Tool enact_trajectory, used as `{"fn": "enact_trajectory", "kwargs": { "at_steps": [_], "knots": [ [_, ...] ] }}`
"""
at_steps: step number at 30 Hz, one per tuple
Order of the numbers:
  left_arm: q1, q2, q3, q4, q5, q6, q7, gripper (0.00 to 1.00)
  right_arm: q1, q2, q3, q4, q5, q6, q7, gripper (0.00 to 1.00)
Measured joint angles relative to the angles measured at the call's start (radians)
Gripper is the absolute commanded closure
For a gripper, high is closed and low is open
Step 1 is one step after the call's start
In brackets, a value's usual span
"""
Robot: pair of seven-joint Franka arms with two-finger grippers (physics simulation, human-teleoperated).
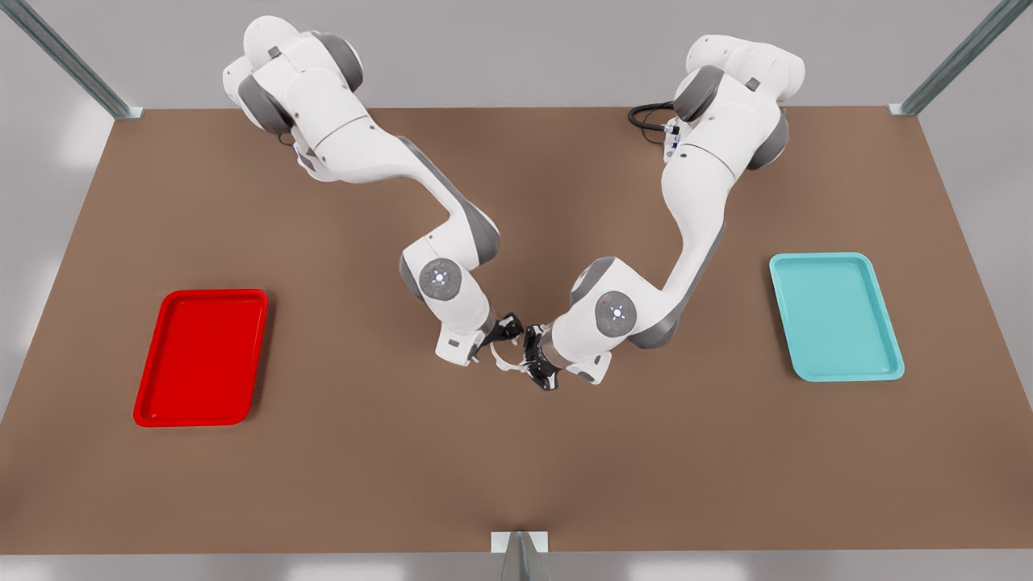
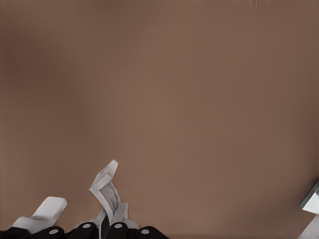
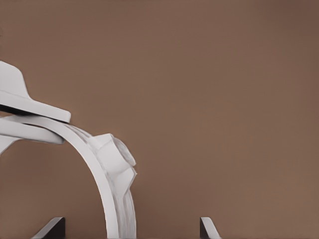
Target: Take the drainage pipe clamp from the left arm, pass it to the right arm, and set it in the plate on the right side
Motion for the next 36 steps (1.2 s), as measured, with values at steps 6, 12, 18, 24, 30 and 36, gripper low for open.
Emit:
{"fn": "enact_trajectory", "kwargs": {
  "at_steps": [6, 12, 18, 24, 30, 36],
  "knots": [
    [0.000, 0.000, 0.000, 0.000, 0.001, 0.001, -0.019, 0.79, 0.001, 0.001, 0.000, -0.001, 0.017, 0.018, -0.008, 0.71],
    [0.001, 0.000, 0.000, 0.000, 0.019, 0.016, -0.047, 0.00, 0.019, -0.005, 0.002, 0.003, 0.020, 0.024, -0.021, 0.79],
    [0.177, -0.071, -0.132, 0.080, 0.008, -0.202, -0.049, 0.00, 0.020, -0.006, 0.002, 0.008, 0.020, 0.025, -0.021, 0.79],
    [0.315, -0.084, -0.172, 0.169, 0.012, -0.416, -0.014, 0.00, 0.022, -0.005, 0.002, 0.005, 0.017, 0.021, -0.018, 0.79],
    [0.429, -0.442, -0.026, -0.118, 0.152, -0.720, 0.446, 0.00, -0.022, -0.234, -0.003, -0.354, 0.012, 0.017, -0.021, 0.79],
    [0.437, -0.544, 0.048, -0.153, 0.073, -0.805, 1.001, 0.00, -0.318, -0.481, -0.012, -0.690, -0.046, 0.012, -0.090, 0.79]
  ]
}}
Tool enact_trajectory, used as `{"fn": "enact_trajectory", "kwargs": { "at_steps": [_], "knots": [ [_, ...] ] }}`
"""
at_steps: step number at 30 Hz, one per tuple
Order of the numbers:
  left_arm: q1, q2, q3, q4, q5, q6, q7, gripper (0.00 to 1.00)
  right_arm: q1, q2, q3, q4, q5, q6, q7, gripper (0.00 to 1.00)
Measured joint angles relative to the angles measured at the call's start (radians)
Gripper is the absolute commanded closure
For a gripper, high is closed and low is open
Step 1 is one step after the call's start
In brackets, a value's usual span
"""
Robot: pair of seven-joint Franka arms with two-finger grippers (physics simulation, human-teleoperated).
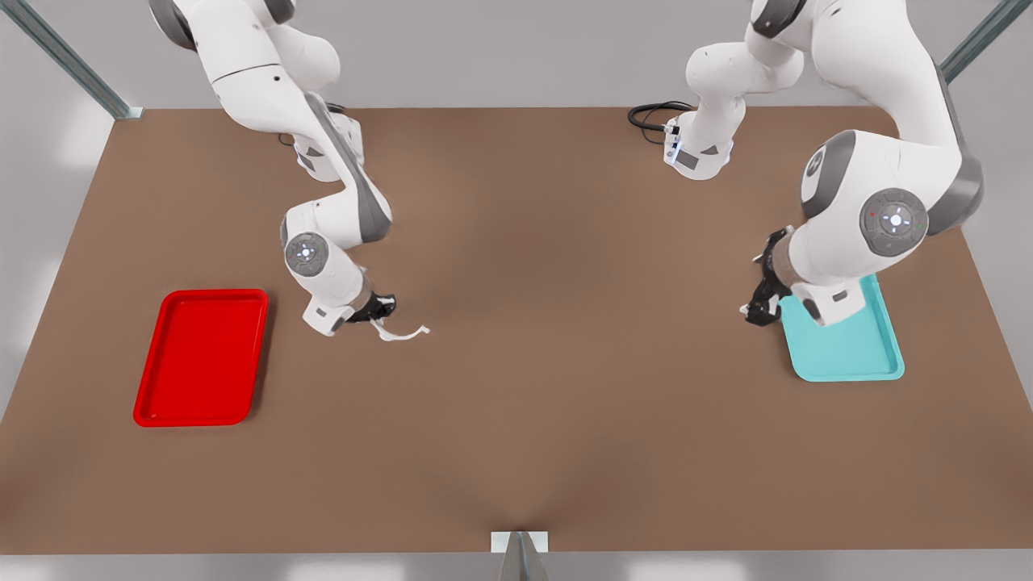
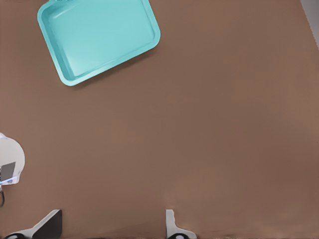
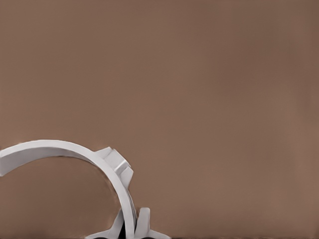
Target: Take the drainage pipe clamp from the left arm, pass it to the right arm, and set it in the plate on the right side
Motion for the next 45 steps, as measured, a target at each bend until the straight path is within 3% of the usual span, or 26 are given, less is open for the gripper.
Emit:
{"fn": "enact_trajectory", "kwargs": {
  "at_steps": [6, 12, 24, 25, 26, 37, 41, 45],
  "knots": [
    [0.018, 0.039, -0.037, 0.033, 0.044, -0.087, 0.415, 0.00, -0.296, 0.094, -0.010, 0.050, -0.158, 0.036, -0.115, 0.79],
    [0.033, 0.040, -0.037, 0.031, 0.034, -0.146, 0.712, 0.00, -0.543, 0.183, -0.008, 0.100, -0.188, 0.120, -0.294, 0.79],
    [0.028, 0.041, -0.038, 0.030, 0.026, -0.193, 1.079, 0.00, -0.614, 0.188, -0.011, 0.129, -0.170, 0.156, -0.604, 0.79],
    [0.028, 0.042, -0.038, 0.030, 0.026, -0.195, 1.100, 0.00, -0.613, 0.188, -0.011, 0.132, -0.170, 0.156, -0.624, 0.52],
    [0.028, 0.042, -0.038, 0.030, 0.026, -0.196, 1.119, 0.00, -0.613, 0.189, -0.011, 0.132, -0.173, 0.156, -0.642, 0.00],
    [0.021, 0.046, -0.040, 0.030, 0.028, -0.201, 1.278, 0.00, -0.607, 0.196, 0.000, 0.165, -0.200, 0.155, -0.748, 0.00],
    [0.021, 0.046, -0.040, 0.030, 0.028, -0.202, 1.316, 0.00, -0.503, 0.201, 0.003, 0.374, -0.185, 0.031, -0.788, 0.00],
    [0.024, 0.048, -0.039, 0.030, 0.027, -0.202, 1.346, 0.00, -0.311, 0.170, 0.005, 0.613, -0.179, -0.251, -0.767, 0.00]
  ]
}}
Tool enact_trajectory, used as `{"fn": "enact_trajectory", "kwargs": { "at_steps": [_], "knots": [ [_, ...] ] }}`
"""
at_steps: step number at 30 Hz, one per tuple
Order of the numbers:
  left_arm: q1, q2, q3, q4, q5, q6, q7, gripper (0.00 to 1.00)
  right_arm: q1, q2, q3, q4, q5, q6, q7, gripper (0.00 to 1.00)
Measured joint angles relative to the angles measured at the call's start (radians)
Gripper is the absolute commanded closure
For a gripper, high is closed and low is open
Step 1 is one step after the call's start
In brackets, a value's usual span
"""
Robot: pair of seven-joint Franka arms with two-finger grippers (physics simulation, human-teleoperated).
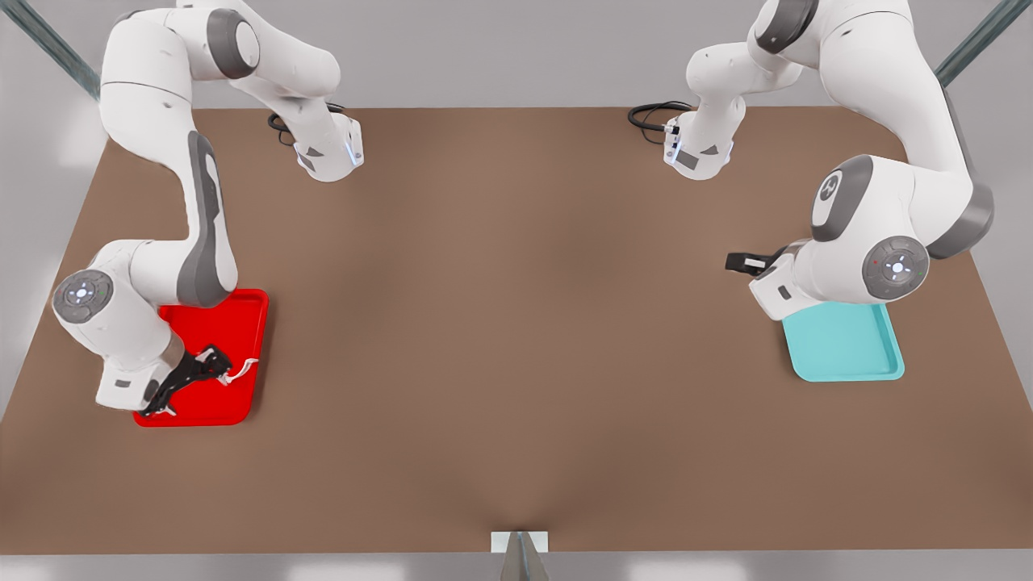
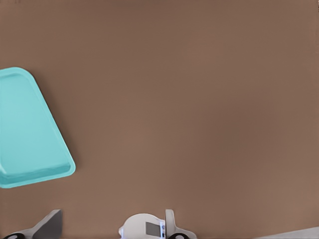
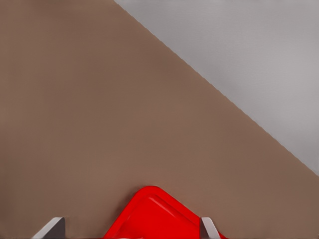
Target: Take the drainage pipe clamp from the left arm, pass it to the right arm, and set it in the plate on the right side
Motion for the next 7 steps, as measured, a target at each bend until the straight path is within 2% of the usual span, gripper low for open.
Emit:
{"fn": "enact_trajectory", "kwargs": {
  "at_steps": [4, 7],
  "knots": [
    [0.001, 0.002, 0.001, 0.000, 0.000, 0.000, 0.024, 0.00, 0.047, -0.126, -0.004, 0.023, 0.039, -0.241, 0.065, 0.00],
    [0.002, 0.002, 0.001, 0.000, 0.002, 0.000, 0.039, 0.00, 0.048, -0.136, -0.004, 0.017, 0.053, -0.357, 0.136, 0.00]
  ]
}}
